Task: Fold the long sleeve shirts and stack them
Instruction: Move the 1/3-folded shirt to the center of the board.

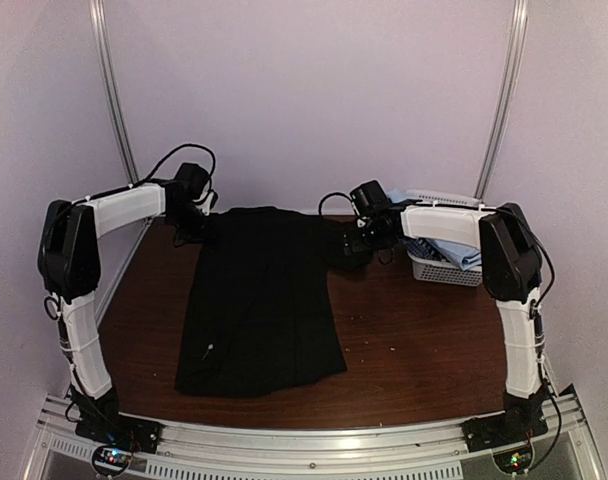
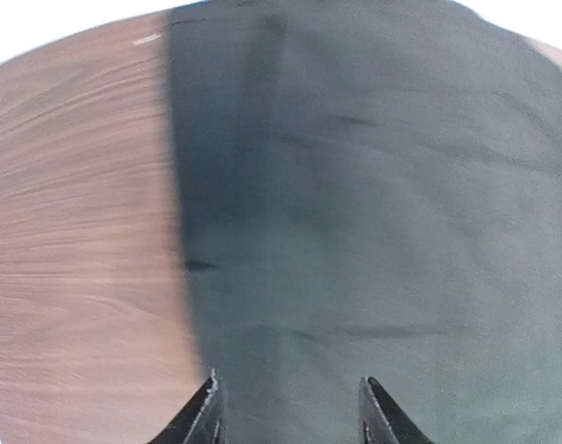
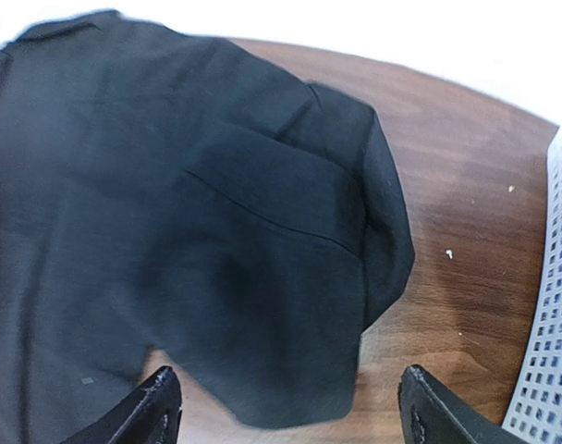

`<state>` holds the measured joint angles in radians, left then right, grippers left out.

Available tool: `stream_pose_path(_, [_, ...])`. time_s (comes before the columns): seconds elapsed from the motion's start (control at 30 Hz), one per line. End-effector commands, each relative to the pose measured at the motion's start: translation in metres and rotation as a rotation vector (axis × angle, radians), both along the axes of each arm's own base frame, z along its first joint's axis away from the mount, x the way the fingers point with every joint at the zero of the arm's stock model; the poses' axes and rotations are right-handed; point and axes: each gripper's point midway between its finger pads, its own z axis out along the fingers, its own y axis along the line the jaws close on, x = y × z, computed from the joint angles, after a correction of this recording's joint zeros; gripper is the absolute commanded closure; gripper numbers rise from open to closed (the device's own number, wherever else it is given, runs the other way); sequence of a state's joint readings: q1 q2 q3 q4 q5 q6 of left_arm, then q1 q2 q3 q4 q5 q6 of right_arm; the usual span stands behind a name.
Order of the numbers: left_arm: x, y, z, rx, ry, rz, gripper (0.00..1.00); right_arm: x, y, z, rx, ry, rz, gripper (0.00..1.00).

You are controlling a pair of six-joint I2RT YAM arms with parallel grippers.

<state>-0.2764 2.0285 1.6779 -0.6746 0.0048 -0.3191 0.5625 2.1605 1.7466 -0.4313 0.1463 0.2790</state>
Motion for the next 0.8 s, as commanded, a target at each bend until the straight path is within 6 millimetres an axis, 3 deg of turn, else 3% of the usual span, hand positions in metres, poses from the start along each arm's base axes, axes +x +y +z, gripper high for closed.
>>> stream_pose_path(0.0, [-0.046,-0.089,0.009,-0.083,-0.006,-0.17,0.51,0.015,-0.016,-0.015,-0.006,0.032,-0.012,0.17])
stream_pose_path(0.13, [-0.097,-0.166,-0.008,-0.127,0.039,-0.329,0.51,0.022,-0.02,-0.03,0.01,0.06,-0.011,0.17])
stream_pose_path(0.3, [-0.146,-0.226,-0.035,-0.142,0.105,-0.466,0.51,0.021,-0.019,-0.043,0.025,0.079,-0.009,0.23])
stream_pose_path(0.43, [-0.179,-0.25,-0.055,-0.135,0.16,-0.543,0.51,0.019,-0.017,-0.047,0.046,0.088,-0.005,0.34])
stream_pose_path(0.6, [-0.209,-0.262,-0.07,-0.126,0.208,-0.602,0.51,0.014,-0.014,-0.048,0.076,0.101,0.001,0.48])
stream_pose_path(0.7, [-0.225,-0.266,-0.079,-0.116,0.235,-0.636,0.51,0.012,-0.014,-0.048,0.083,0.105,-0.004,0.49])
stream_pose_path(0.77, [-0.234,-0.266,-0.086,-0.104,0.255,-0.649,0.52,0.01,-0.015,-0.047,0.086,0.104,-0.007,0.45])
